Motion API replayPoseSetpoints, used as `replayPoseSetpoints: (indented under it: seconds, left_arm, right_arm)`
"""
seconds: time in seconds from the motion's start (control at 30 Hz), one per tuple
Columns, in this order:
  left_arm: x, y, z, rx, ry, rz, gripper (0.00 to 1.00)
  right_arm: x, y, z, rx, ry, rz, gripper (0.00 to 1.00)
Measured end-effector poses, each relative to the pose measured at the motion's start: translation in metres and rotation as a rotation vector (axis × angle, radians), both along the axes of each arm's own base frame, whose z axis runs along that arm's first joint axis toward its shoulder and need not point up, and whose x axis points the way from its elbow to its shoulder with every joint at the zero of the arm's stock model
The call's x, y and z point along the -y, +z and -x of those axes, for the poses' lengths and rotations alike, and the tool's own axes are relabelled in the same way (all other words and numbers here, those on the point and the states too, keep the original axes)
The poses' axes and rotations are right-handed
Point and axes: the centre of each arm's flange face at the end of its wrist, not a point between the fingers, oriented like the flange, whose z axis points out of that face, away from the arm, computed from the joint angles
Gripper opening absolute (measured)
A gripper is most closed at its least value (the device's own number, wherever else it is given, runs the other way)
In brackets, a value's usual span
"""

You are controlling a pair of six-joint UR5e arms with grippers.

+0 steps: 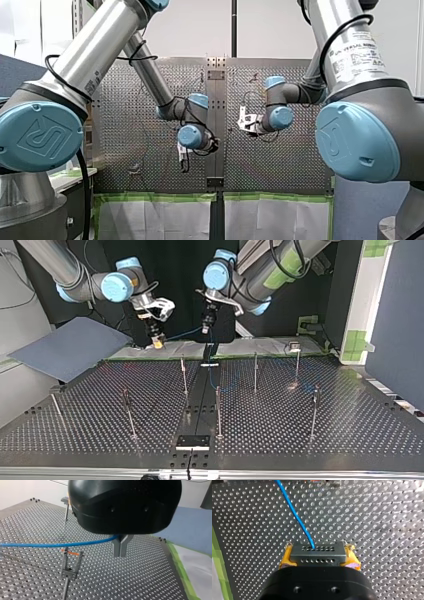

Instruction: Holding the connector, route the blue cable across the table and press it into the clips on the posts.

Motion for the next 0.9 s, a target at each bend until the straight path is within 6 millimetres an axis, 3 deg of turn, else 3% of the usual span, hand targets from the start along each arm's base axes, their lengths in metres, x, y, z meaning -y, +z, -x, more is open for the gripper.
replayPoseSetpoints:
  seconds: [0.17, 0.5, 0.9]
  left_arm:
    - [0.01, 0.005, -0.01, 0.003, -0.018, 0.022, 0.0]
    - [0.012, -0.011, -0.038, -0.051, 0.014, -0.01, 0.0]
    - [0.025, 0.019, -0.072, -0.023, 0.027, 0.004, 0.0]
  right_arm:
    - [0.008, 0.002, 0.001, 0.011, 0.009, 0.005, 0.0]
    - [0.021, -0.005, 0.005, 0.018, 0.012, -0.004, 0.0]
    - [0.04, 0.003, 0.0, 0.037, 0.03, 0.011, 0.0]
